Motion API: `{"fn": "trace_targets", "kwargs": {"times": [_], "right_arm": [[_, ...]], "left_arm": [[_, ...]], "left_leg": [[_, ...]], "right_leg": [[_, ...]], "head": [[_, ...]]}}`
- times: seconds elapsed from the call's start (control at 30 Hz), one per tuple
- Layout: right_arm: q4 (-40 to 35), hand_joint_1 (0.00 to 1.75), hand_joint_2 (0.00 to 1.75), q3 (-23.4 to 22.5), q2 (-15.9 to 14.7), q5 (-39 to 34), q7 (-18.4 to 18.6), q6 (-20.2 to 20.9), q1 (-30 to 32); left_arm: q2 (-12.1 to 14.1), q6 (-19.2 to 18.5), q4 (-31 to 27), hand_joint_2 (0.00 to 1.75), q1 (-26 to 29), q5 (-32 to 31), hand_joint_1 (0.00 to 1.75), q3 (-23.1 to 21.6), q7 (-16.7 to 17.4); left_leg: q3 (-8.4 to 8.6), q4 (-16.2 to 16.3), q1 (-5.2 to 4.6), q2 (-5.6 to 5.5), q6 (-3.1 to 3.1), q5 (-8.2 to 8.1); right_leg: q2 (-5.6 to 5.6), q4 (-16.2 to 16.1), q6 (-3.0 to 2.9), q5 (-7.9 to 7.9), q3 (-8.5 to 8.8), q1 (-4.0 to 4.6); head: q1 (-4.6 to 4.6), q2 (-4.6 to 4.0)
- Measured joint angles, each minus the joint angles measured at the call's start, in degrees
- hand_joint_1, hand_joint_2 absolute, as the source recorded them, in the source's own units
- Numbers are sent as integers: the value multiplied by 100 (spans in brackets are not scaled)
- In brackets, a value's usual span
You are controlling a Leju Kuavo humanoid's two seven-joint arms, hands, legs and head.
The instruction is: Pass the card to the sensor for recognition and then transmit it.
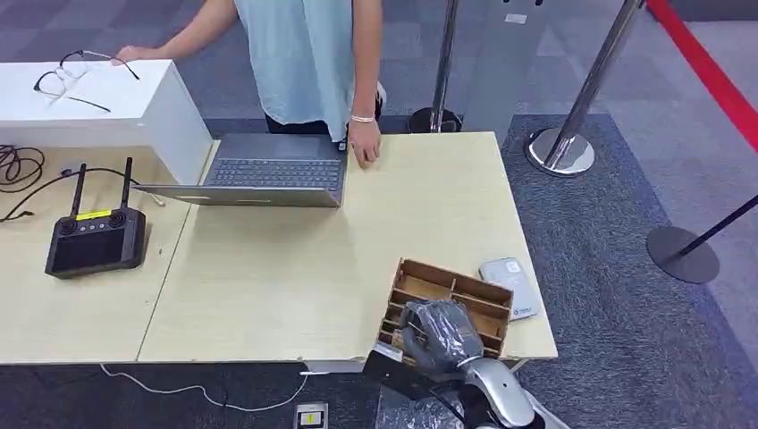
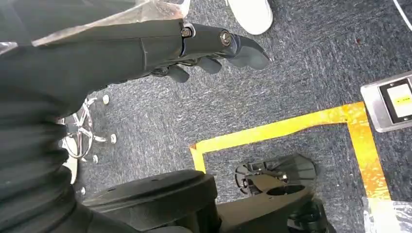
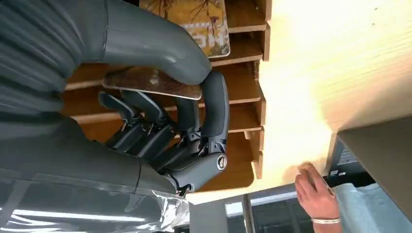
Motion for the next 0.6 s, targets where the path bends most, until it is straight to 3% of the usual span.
{"fn": "trace_targets", "kwargs": {"times": [0.6], "right_arm": [[-72,175,175,-81,68,341,-116,-53,-177]], "left_arm": [[0,-42,0,175,-1,-72,0,-2,0]], "left_leg": [[-2,0,0,0,0,0]], "right_leg": [[0,1,0,0,-1,0]], "head": [[0,0]]}}
